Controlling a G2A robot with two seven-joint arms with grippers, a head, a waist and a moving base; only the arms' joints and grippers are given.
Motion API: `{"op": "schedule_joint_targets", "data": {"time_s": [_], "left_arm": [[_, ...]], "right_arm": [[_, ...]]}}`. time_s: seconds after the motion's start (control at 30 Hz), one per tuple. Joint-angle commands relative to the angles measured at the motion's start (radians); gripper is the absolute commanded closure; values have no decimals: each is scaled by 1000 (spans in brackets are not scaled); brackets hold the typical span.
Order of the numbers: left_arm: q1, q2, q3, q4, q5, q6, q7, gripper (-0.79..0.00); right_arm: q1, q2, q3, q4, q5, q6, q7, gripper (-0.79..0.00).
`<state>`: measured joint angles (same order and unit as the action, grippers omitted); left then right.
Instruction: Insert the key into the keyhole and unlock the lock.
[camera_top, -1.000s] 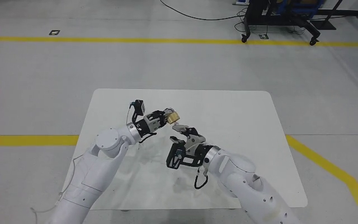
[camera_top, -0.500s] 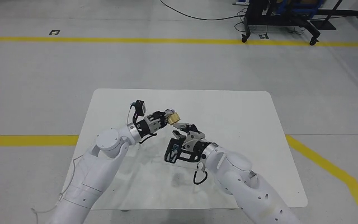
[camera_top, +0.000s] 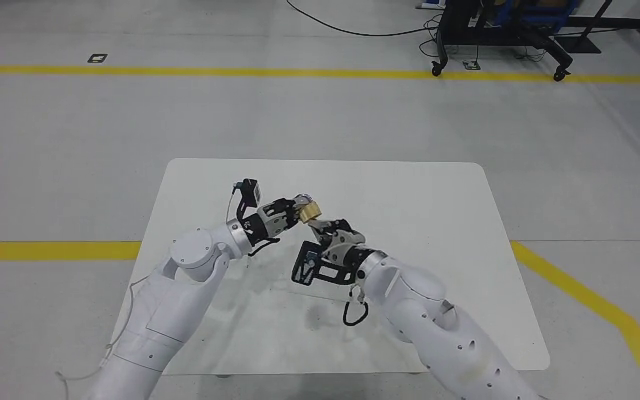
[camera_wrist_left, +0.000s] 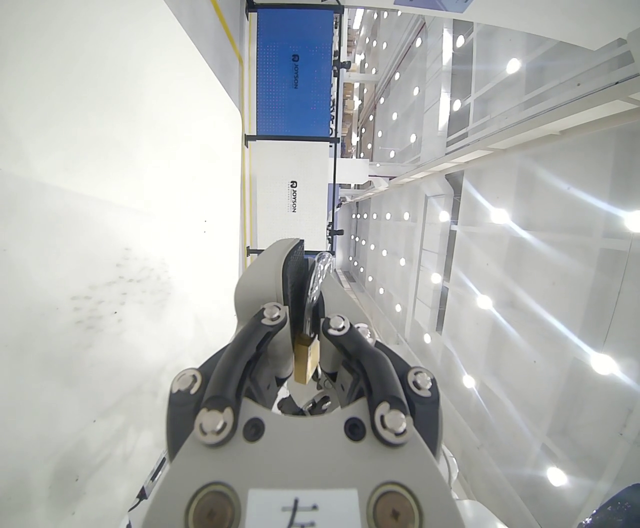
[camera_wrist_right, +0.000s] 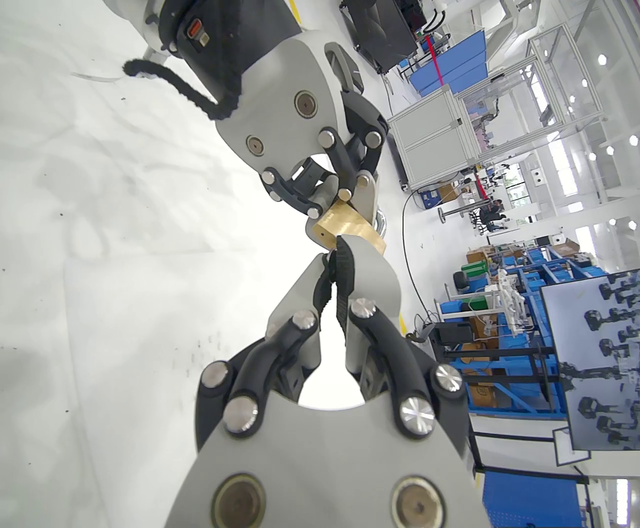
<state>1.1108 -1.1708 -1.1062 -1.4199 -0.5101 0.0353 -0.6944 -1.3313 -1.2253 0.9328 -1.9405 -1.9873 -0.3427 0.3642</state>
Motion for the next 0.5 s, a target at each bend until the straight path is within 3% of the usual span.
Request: {"op": "schedule_joint_targets", "data": {"time_s": [0.0, 0.23, 0.47], "left_arm": [[-1, 0, 1, -1, 8, -4, -4, 0], [3, 3, -26, -8, 41, -51, -1, 0], [20, 10, -52, -33, 93, -74, 1, 0]], "right_arm": [[-10, -1, 26, 5, 89, 7, -39, 0], [-41, 4, 195, 140, 573, -90, -301, 0], [-39, 11, 248, 214, 745, -223, -383, 0]]}}
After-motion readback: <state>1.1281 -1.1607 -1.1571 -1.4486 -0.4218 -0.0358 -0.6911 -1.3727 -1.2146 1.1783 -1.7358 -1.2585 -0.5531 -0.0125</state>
